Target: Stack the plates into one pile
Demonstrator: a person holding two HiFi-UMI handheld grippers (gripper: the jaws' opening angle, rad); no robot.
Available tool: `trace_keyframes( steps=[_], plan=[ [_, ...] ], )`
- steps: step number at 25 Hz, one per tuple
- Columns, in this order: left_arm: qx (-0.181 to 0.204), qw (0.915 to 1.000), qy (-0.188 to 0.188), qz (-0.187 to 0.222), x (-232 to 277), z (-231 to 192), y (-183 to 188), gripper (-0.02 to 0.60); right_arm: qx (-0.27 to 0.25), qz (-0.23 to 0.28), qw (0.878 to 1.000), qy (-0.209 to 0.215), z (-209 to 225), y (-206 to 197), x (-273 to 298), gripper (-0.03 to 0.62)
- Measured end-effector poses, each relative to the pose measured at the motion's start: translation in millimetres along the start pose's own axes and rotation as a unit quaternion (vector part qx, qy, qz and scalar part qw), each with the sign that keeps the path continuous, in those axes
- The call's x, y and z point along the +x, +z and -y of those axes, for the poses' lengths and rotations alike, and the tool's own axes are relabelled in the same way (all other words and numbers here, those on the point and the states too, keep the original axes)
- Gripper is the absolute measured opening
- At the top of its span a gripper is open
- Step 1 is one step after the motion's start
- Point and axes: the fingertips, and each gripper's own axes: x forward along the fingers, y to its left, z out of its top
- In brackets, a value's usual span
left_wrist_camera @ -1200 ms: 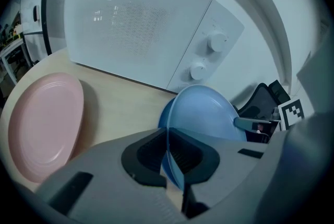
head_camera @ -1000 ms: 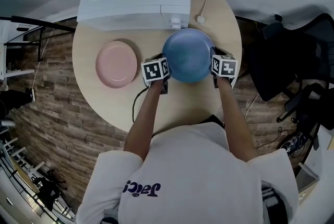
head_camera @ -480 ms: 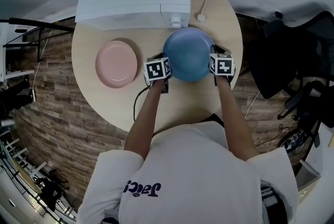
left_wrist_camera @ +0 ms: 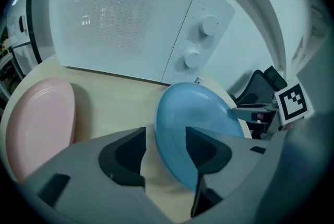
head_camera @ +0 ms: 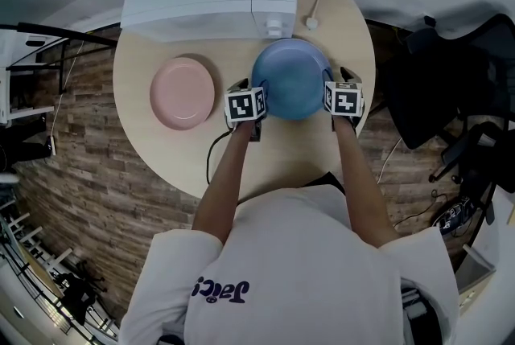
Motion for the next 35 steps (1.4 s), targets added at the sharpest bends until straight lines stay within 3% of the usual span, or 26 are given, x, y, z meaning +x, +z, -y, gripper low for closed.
trace_keyframes(
  steps=[5,11,25,35],
  plan=[
    [0.002,0.9999,-0.008,0.012,-16.3,-1.5,-8.1,0.229,-0.004,0.025,1.0,0.018,-24.2,2.7,-18.5,0.201],
    [0.001,0.9997,0.006,0.023,-50.9,-21.4,-23.8,0.227,-0.039,0.044,0.997,0.057,-82.9,1.5,-44.3,0.201],
    [-0.076,0.9932,0.037,0.079,-141.2,-115.9,-75.7,0.227,-0.112,0.033,0.981,0.155,-250.1,-21.6,-63.8,0.199],
    [-0.116,0.9875,0.06,0.089,-184.1,-192.3,-108.3,0.227,-0.146,0.021,0.972,0.182,-335.0,-22.2,-55.0,0.199]
  ],
)
